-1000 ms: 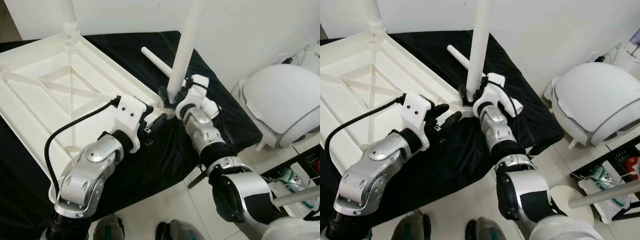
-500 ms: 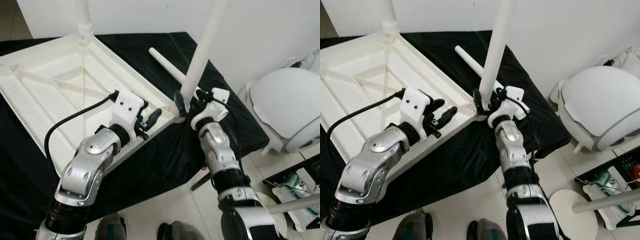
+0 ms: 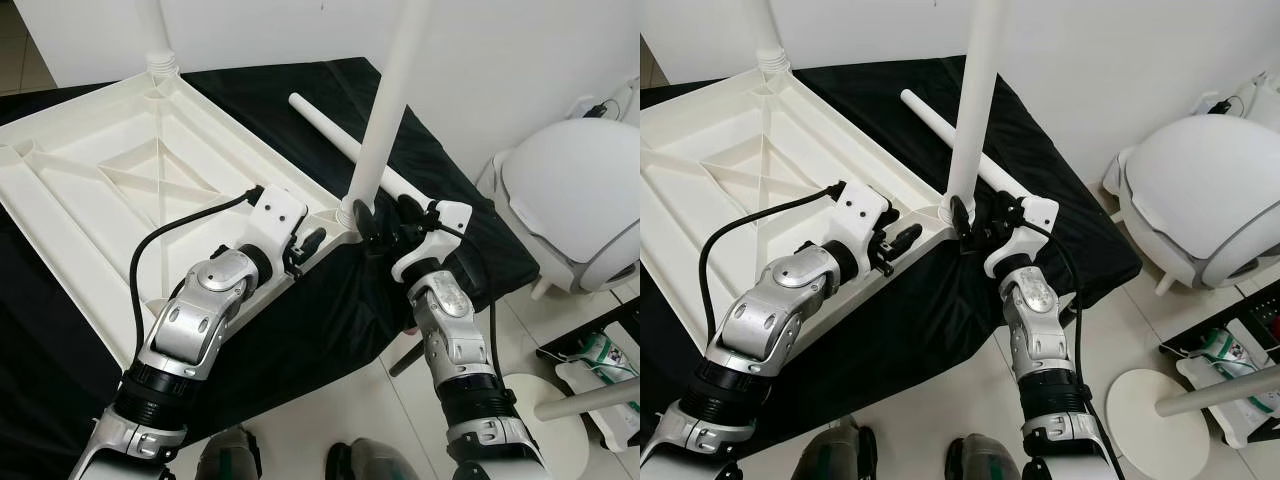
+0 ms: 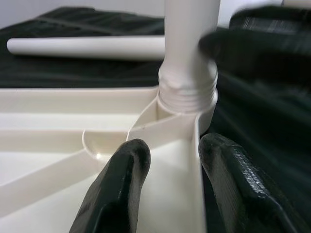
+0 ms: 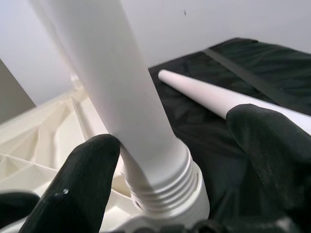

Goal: Building children table

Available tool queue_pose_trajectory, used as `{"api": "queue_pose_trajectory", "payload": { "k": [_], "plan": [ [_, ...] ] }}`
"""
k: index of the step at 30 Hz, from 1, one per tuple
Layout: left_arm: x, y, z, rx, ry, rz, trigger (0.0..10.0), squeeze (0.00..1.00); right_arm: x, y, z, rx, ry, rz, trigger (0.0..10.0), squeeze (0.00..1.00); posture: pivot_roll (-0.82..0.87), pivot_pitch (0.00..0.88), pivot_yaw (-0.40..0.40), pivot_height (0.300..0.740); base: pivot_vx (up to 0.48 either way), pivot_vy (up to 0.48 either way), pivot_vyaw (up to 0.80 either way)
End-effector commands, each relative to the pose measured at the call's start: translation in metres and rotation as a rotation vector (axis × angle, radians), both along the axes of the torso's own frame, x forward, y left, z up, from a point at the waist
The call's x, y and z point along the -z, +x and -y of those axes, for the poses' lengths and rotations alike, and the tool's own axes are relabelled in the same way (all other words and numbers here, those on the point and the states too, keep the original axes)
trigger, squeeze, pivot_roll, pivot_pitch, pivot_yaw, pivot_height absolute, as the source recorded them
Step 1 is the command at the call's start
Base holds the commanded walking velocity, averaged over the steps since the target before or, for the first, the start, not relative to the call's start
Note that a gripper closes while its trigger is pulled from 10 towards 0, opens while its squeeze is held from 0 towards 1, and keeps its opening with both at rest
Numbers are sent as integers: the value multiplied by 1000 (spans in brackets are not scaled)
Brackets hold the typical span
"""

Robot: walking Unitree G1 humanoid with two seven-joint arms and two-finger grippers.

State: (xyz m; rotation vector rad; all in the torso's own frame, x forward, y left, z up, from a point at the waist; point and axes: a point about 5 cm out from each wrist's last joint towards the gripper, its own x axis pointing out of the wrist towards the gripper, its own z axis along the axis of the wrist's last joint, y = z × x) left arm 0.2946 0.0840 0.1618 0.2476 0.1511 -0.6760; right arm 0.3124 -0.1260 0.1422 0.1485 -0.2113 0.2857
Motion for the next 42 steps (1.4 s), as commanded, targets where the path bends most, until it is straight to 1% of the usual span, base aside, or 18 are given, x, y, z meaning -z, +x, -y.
{"api": "queue_pose_trajectory", "payload": {
  "k": [1, 3, 4, 6, 8, 11, 15, 17, 19, 20, 22, 24, 26, 30, 36, 38, 39, 42],
  "plan": [
    [4, 0, -2, 7, 37, -16, 10000, 0, 1, -2, 3, -5, 4, -7, 10000, 0, -24, 42, -22, 740, 0, 0, 0],
    [5, 0, -5, 7, 59, -16, 10000, 0, 0, -4, 3, -18, 6, -6, 10000, 0, -24, 42, -22, 740, 0, 0, 0],
    [7, 2, -11, -14, 80, -23, 10000, 0, 0, -8, 4, -37, 3, -9, 10000, 0, -21, 41, -22, 740, 0, 0, 0],
    [7, 2, -11, -14, 80, -23, 10000, 0, 0, -8, 4, -37, 3, -9, 10000, 0, -21, 41, -22, 740, 0, 0, 0],
    [8, 6, -24, -65, 113, -28, 10000, 0, 2, -14, 8, -60, -13, -18, 10000, 0, -21, 41, -22, 740, 0, 0, 0],
    [8, 8, -31, -97, 123, -36, 10000, 0, 3, -18, 10, -72, -20, -22, 10000, 0, -23, 39, -22, 740, 0, 0, 0],
    [12, 12, -52, -185, 207, -71, 10000, 0, 5, -29, 11, -114, -36, -35, 10000, 0, -28, 34, -18, 740, 0, 0, 0],
    [12, 12, -52, -185, 207, -71, 10000, 0, 5, -29, 11, -114, -36, -35, 10000, 0, -28, 34, -18, 740, 0, 0, 0],
    [15, 12, -59, -201, 267, -82, 10000, 0, 4, -32, 10, -134, -33, -37, 10000, 0, -30, 32, -13, 740, 0, 0, 0],
    [15, 12, -59, -201, 267, -82, 10000, 0, 4, -32, 10, -134, -33, -37, 10000, 0, -30, 32, -13, 740, 0, 0, 0],
    [18, 11, -64, -206, 317, -98, 10000, 0, 1, -35, 10, -164, -27, -36, 10000, 0, -34, 31, -8, 740, 0, 0, 0],
    [18, 11, -64, -206, 317, -98, 10000, 0, 1, -35, 10, -164, -27, -36, 10000, 0, -34, 31, -8, 740, 0, 0, 0],
    [20, 8, -66, -185, 346, -118, 10000, 0, -1, -39, 12, -194, -41, -38, 10000, 0, -38, 30, -5, 740, 0, 0, 0],
    [14, 3, -61, -118, 296, -149, 10000, 0, -2, -40, 20, -192, -60, -44, 10000, 0, -41, 30, -3, 740, 0, 0, 0],
    [5, 1, -59, -71, 212, -171, 10000, 0, -2, -40, 18, -196, -64, -48, 10000, 0, -45, 34, 0, 740, 0, 0, 0],
    [6, 1, -61, -74, 221, -174, 10000, 0, -2, -40, 17, -198, -64, -49, 10000, 0, -43, 37, 0, 740, 0, 0, 0],
    [11, 1, -64, -79, 257, -186, 10000, 0, -3, -39, 15, -201, -63, -49, 10000, 0, -43, 37, 0, 740, 0, 0, 0],
    [14, 0, -64, -73, 272, -200, 10000, 0, -4, -39, 14, -203, -62, -50, 10000, 0, -43, 42, 0, 740, 0, 0, 0]
  ]
}}
